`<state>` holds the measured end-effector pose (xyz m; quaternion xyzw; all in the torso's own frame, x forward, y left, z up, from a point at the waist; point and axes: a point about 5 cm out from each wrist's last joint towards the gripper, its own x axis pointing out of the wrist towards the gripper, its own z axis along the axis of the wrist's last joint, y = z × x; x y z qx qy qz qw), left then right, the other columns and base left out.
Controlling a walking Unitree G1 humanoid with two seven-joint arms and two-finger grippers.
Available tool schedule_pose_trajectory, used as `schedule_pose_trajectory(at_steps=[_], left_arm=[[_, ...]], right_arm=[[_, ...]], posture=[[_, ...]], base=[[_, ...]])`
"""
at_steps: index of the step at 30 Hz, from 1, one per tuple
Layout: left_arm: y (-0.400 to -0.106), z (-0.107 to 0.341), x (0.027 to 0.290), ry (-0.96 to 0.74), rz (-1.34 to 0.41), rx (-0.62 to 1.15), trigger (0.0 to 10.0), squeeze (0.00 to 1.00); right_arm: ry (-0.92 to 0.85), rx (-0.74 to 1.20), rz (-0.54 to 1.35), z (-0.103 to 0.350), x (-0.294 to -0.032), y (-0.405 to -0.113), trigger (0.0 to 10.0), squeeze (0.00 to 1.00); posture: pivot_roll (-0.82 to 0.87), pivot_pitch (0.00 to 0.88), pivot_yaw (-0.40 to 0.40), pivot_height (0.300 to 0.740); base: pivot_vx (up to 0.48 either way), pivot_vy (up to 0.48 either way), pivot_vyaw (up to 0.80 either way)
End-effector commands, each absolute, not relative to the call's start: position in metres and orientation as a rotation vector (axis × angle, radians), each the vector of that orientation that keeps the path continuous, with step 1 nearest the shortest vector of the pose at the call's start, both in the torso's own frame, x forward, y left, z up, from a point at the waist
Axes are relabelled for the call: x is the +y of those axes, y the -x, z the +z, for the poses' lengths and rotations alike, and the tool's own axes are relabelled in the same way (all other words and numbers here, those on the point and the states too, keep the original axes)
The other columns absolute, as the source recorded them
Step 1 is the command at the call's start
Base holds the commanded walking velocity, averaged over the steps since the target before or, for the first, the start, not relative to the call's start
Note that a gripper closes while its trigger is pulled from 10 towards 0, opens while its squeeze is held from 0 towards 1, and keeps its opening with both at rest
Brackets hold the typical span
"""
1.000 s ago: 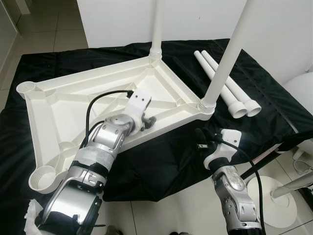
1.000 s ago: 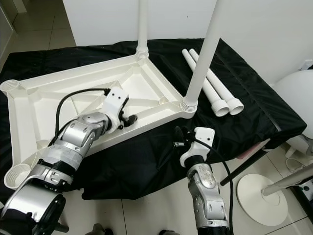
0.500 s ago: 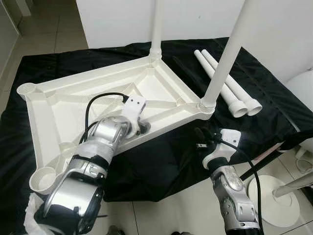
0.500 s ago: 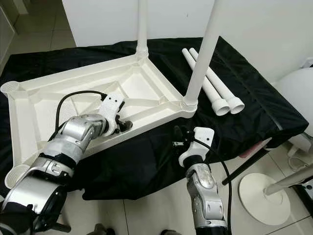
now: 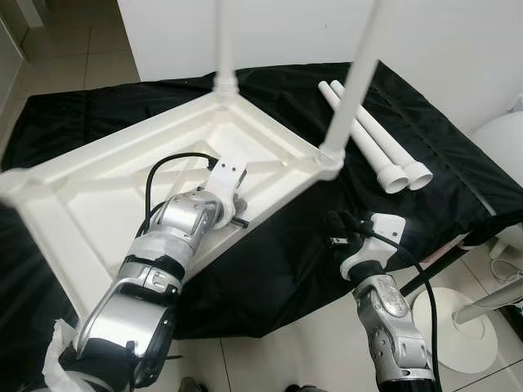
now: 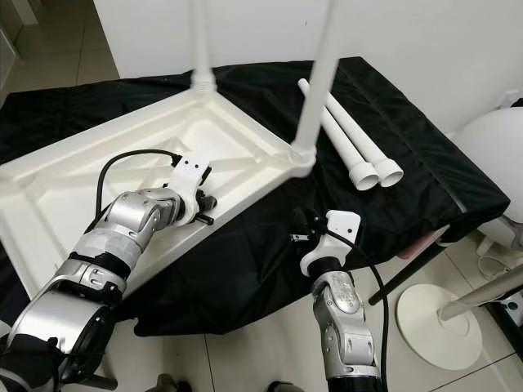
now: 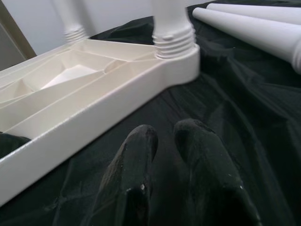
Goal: Building children table
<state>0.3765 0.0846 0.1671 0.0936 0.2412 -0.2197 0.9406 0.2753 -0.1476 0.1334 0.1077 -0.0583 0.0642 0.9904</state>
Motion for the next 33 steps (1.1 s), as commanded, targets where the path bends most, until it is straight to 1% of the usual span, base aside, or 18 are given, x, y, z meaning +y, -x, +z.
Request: schedule_pose_trajectory(at_steps=[1,2,3,4,7,8,9,11,12,15,16,17,18,26,27,28,29,33], left_arm=[[-0.380,0.169,0.092,-0.219,-0.334,0.471,0.0,0.00],[-0.381,0.171,0.091,-0.217,-0.338,0.452,0.0,0.00],[-0.382,0.175,0.088,-0.220,-0.348,0.420,10.0,0.00],[-0.382,0.175,0.088,-0.220,-0.348,0.420,10.0,0.00],[-0.383,0.187,0.078,-0.248,-0.400,0.310,10.0,0.00],[-0.383,0.187,0.078,-0.248,-0.400,0.310,10.0,0.00],[-0.383,0.194,0.074,-0.247,-0.417,0.254,10.0,0.00],[-0.382,0.197,0.071,-0.241,-0.435,0.238,10.0,0.00],[-0.381,0.197,0.070,-0.222,-0.448,0.233,10.0,0.04],[-0.381,0.198,0.069,-0.209,-0.456,0.229,10.0,0.04],[-0.380,0.198,0.068,-0.204,-0.469,0.225,10.0,0.88],[-0.380,0.198,0.068,-0.204,-0.469,0.225,10.0,0.88],[-0.380,0.198,0.067,-0.199,-0.474,0.221,10.0,1.00],[-0.380,0.202,0.066,-0.212,-0.484,0.185,10.0,1.00],[-0.380,0.205,0.066,-0.207,-0.487,0.163,10.0,0.88],[-0.380,0.205,0.066,-0.207,-0.487,0.163,10.0,0.88],[-0.380,0.211,0.066,-0.177,-0.491,0.125,10.0,0.00],[-0.380,0.221,0.067,-0.121,-0.494,0.072,10.0,0.00]], right_arm=[[-0.214,-0.115,0.122,0.132,-0.147,-0.277,10.0,0.00],[-0.214,-0.116,0.122,0.132,-0.147,-0.277,10.0,0.00],[-0.214,-0.117,0.121,0.132,-0.147,-0.277,10.0,0.00],[-0.214,-0.117,0.121,0.132,-0.147,-0.277,10.0,0.00],[-0.215,-0.119,0.119,0.133,-0.148,-0.278,10.0,0.00],[-0.215,-0.119,0.119,0.133,-0.148,-0.278,10.0,0.00],[-0.215,-0.120,0.118,0.133,-0.148,-0.278,10.0,0.00],[-0.214,-0.120,0.117,0.133,-0.148,-0.278,10.0,0.00],[-0.214,-0.120,0.116,0.133,-0.148,-0.278,10.0,0.00],[-0.214,-0.121,0.116,0.133,-0.148,-0.278,10.0,0.00],[-0.214,-0.121,0.116,0.133,-0.148,-0.278,10.0,0.00],[-0.214,-0.121,0.116,0.133,-0.148,-0.278,10.0,0.00],[-0.214,-0.121,0.115,0.133,-0.148,-0.278,10.0,0.00],[-0.213,-0.122,0.117,0.133,-0.148,-0.279,10.0,0.00],[-0.213,-0.122,0.118,0.133,-0.147,-0.279,10.0,0.00],[-0.213,-0.122,0.118,0.133,-0.147,-0.279,10.0,0.00],[-0.213,-0.122,0.119,0.133,-0.147,-0.279,10.0,0.00],[-0.213,-0.122,0.119,0.133,-0.147,-0.279,10.0,0.00]], posture=[[-0.03,0.085,0.037,0.740],[-0.03,0.084,0.037,0.740],[-0.03,0.084,0.037,0.740],[-0.03,0.084,0.037,0.740],[-0.03,0.084,0.038,0.740],[-0.03,0.084,0.038,0.740],[-0.03,0.084,0.038,0.740],[-0.03,0.085,0.039,0.740],[-0.03,0.085,0.039,0.740],[-0.03,0.085,0.039,0.740],[-0.04,0.086,0.039,0.740],[-0.04,0.086,0.039,0.740],[-0.04,0.086,0.039,0.740],[-0.03,0.085,0.038,0.740],[-0.03,0.085,0.038,0.740],[-0.03,0.085,0.038,0.740],[-0.03,0.085,0.038,0.740],[-0.03,0.087,0.039,0.740]], base=[[0.000,0.000,0.00],[0.000,0.000,0.00],[0.000,0.000,0.00],[0.000,0.000,0.00],[0.000,0.000,0.00],[0.000,0.000,0.00],[0.000,0.000,0.00],[0.000,0.000,0.00],[0.000,0.000,0.00],[0.000,0.000,0.00],[0.000,0.000,0.00],[0.000,0.000,0.00],[0.000,0.000,0.00],[0.000,0.000,0.00],[0.000,0.000,0.00],[0.000,0.000,0.00],[0.000,0.000,0.00],[0.000,0.000,0.00]])
